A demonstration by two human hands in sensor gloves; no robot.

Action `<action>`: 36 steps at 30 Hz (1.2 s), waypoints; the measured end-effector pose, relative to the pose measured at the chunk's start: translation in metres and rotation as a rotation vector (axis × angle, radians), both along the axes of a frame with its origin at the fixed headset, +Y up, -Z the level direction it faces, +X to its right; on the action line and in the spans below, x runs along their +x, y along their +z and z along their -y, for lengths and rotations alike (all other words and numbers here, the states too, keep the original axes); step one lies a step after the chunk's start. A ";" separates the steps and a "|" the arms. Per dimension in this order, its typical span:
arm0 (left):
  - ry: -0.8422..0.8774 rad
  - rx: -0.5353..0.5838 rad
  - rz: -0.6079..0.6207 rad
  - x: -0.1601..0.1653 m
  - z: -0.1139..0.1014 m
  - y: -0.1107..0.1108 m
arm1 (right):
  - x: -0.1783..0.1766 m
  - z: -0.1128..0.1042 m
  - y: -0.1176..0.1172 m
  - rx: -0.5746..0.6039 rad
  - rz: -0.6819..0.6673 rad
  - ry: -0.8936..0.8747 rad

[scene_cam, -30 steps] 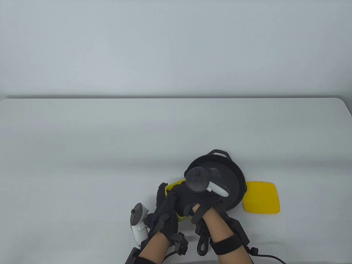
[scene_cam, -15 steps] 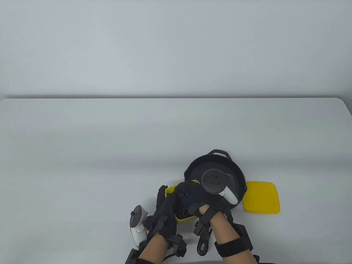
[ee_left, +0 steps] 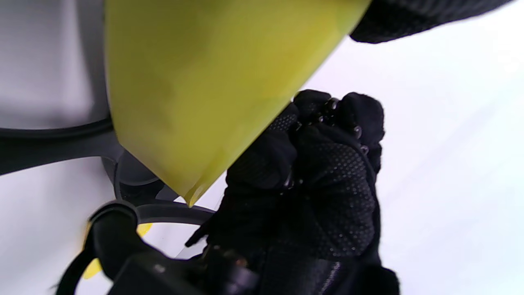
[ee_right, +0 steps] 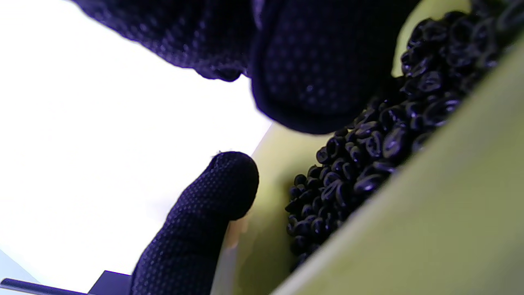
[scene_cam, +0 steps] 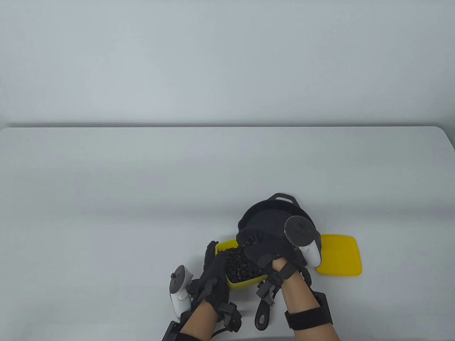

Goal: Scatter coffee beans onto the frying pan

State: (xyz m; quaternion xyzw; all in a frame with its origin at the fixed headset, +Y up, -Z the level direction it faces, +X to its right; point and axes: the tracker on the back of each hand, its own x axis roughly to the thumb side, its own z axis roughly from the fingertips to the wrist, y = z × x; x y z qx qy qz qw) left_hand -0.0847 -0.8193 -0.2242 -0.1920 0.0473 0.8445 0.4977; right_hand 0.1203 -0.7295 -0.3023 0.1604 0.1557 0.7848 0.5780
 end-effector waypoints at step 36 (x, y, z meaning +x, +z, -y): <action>0.025 0.018 -0.090 -0.017 -0.002 -0.010 | 0.086 0.045 -0.021 -0.233 0.420 0.048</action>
